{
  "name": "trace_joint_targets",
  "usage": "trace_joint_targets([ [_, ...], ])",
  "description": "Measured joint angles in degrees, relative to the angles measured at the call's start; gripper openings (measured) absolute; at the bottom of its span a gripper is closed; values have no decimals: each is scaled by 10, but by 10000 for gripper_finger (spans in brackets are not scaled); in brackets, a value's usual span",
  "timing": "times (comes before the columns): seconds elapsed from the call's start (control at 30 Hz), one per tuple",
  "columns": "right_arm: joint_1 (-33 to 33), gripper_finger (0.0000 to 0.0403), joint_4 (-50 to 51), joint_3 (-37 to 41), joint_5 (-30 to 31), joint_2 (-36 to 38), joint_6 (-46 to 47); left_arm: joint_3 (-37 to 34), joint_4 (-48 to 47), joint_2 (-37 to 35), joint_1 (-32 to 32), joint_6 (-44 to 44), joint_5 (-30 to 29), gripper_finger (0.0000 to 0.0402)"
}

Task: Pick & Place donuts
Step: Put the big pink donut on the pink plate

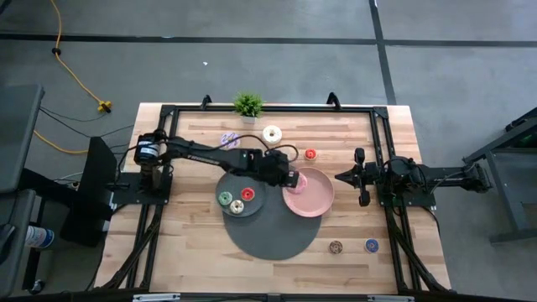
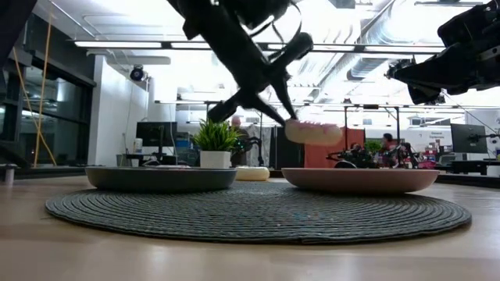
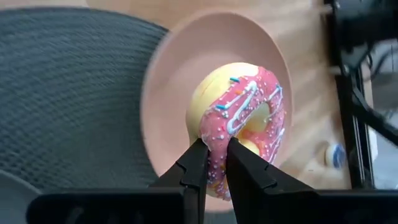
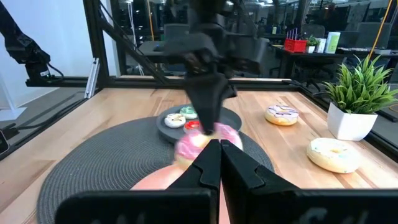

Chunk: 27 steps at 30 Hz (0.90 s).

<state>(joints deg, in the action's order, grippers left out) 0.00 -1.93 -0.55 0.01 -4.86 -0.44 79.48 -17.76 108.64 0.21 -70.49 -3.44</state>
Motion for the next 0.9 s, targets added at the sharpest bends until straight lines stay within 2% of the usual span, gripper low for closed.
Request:
trace_joint_targets([
  [0.2,0,0,0,0,0,0,0,-9,23,36,18,-18,33,46],
  [0.3,0,0,0,0,0,-1,0,-8,70,57,21,-29,60,46],
  [0.53,0,0,2,0,-1,-4,0,-8,79,69,21,-44,61,52],
  [0.9,0,0,3,0,0,-4,0,-8,59,68,21,-43,55,127],
])
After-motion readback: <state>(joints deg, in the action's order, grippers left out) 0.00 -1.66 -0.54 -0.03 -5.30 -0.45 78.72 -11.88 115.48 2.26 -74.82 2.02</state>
